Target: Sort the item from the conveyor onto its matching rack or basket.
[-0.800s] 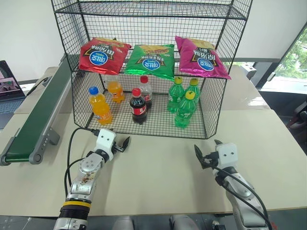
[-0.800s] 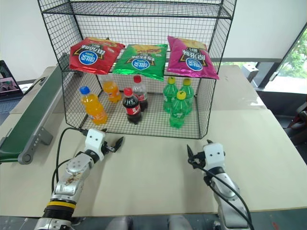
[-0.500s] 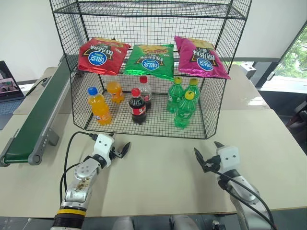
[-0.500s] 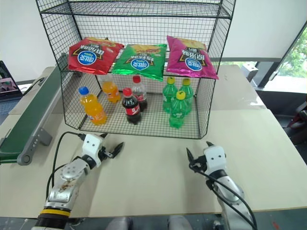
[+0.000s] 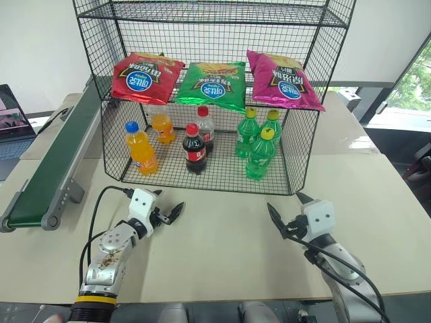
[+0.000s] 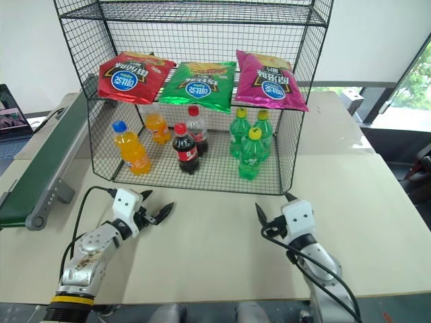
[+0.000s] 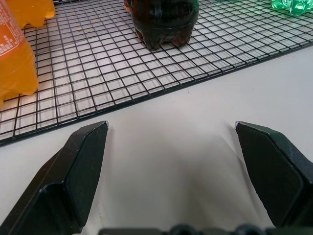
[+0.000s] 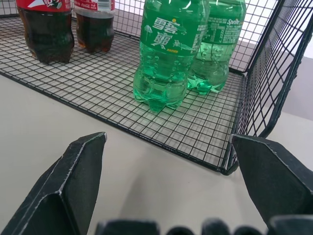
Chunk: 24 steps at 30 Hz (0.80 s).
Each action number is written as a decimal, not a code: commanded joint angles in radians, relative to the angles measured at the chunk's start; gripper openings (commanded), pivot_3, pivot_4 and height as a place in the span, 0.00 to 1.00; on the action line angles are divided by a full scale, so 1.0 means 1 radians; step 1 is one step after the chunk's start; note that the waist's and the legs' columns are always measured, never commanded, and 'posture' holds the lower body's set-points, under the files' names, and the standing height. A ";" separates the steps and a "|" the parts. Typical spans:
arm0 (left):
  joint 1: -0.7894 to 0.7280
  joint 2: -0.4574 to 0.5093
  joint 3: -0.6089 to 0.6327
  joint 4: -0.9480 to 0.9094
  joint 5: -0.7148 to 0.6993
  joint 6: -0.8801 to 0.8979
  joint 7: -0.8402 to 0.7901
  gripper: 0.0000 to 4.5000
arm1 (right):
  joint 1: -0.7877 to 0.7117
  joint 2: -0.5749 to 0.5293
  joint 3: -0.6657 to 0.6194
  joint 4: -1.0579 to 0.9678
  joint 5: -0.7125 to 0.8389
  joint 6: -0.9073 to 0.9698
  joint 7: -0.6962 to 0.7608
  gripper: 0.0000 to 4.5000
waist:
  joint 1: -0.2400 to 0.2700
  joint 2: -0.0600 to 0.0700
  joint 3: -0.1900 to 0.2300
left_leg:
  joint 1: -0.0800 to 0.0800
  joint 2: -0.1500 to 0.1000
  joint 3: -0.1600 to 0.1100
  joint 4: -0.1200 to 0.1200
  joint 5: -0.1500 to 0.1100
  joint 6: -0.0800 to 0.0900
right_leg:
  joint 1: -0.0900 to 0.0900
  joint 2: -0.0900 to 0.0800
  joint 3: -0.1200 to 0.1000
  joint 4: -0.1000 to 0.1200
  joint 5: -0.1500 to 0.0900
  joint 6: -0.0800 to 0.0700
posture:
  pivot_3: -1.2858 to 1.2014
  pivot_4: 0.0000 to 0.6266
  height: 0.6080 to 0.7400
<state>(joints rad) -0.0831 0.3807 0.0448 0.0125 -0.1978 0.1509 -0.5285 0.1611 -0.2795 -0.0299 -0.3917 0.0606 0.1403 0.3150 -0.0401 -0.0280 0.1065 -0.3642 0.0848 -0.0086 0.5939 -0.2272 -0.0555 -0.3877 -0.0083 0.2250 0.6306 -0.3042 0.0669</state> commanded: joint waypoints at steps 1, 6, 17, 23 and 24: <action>-0.015 0.003 0.018 -0.026 -0.009 -0.010 0.003 0.98 | -0.018 0.005 0.006 -0.026 -0.004 -0.006 -0.011 1.00 | 0.000 0.000 0.000 | 0.000 0.000 0.000 0.000 0.000 0.000 | 0.000 0.000 0.000 0.000 0.000 0.000 | 0.52 0.24 1.00; -0.027 0.001 0.018 -0.012 -0.008 -0.016 0.004 0.98 | -0.024 0.008 0.012 -0.020 -0.003 -0.009 -0.015 1.00 | 0.000 0.000 0.000 | -0.001 0.000 -0.001 0.001 0.000 0.000 | 0.000 0.000 -0.001 0.000 0.000 0.000 | 0.52 0.24 1.00; -0.045 0.004 0.016 0.007 -0.007 -0.027 -0.007 0.98 | -0.008 0.007 0.002 -0.015 -0.002 -0.023 -0.023 1.00 | 0.001 0.000 0.000 | -0.004 0.000 -0.006 0.003 0.000 0.000 | 0.000 0.000 -0.006 0.000 0.000 0.000 | 0.52 0.24 1.00; -0.038 0.010 0.022 0.004 -0.007 -0.032 -0.011 0.98 | -0.002 0.008 0.006 -0.015 -0.001 -0.025 -0.025 1.00 | 0.000 0.000 0.000 | -0.005 0.000 -0.009 0.004 0.000 0.000 | 0.000 0.000 -0.008 0.000 0.000 -0.001 | 0.52 0.24 1.00; -0.037 0.012 0.025 0.003 -0.007 -0.033 -0.011 0.98 | -0.003 0.008 0.007 -0.012 0.000 -0.026 -0.025 1.00 | 0.000 0.001 0.000 | -0.005 0.000 -0.009 0.004 0.000 0.000 | 0.000 0.000 -0.008 0.000 0.000 -0.001 | 0.52 0.24 1.00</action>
<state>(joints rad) -0.1131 0.3821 0.0452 0.0342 -0.1979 0.1437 -0.5361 0.1643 -0.2713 -0.0126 -0.3814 0.0573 0.1391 0.2939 -0.0397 -0.0275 0.1064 -0.3690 0.0846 -0.0180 0.5978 -0.2272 -0.0555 -0.3873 -0.0083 0.2163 0.6309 -0.3040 0.0664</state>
